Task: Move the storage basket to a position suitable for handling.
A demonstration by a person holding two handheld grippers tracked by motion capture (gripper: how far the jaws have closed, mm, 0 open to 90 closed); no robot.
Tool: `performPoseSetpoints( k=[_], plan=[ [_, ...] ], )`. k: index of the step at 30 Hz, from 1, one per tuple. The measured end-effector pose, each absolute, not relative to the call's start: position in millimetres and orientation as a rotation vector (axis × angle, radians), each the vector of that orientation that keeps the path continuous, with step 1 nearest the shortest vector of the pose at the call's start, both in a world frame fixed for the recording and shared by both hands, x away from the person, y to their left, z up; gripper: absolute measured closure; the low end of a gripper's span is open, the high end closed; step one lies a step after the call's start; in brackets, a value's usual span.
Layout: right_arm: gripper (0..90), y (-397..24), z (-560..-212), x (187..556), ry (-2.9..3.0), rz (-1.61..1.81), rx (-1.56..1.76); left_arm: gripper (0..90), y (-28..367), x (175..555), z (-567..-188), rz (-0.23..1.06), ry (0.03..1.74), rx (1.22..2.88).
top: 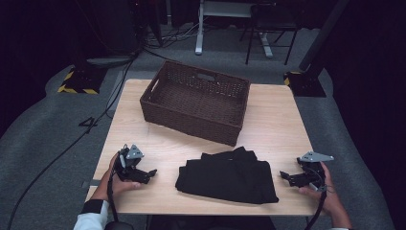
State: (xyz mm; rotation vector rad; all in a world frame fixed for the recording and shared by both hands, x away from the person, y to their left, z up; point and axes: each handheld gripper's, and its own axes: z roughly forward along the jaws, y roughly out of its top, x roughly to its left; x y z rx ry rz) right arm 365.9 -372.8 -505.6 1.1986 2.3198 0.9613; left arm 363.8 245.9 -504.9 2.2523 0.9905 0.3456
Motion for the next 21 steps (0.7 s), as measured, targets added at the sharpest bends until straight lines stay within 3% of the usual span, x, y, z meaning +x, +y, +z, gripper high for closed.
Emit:
performPoseSetpoints(
  k=[3,6,8,12,21],
  plan=[
    [0.5,-374.1,-505.5,365.8,2.323,0.96,1.196,4.5,244.6,365.3,-503.3,0.354,0.998,2.237],
    [2.4,-374.0,-504.9,365.1,2.32,0.957,1.199,20.3,242.9,366.3,-499.5,0.333,0.966,2.221],
    [7.2,-374.5,-504.1,364.7,2.314,0.965,1.192,15.9,241.2,366.5,-497.1,0.345,0.949,2.232],
    [16.3,-376.5,-502.4,364.1,2.279,0.969,1.216,17.0,236.0,368.6,-488.3,0.356,0.91,2.212],
    [20.8,-375.9,-491.1,355.1,2.246,1.021,1.18,17.1,208.2,385.6,-448.6,0.434,0.795,2.149]
  ],
)
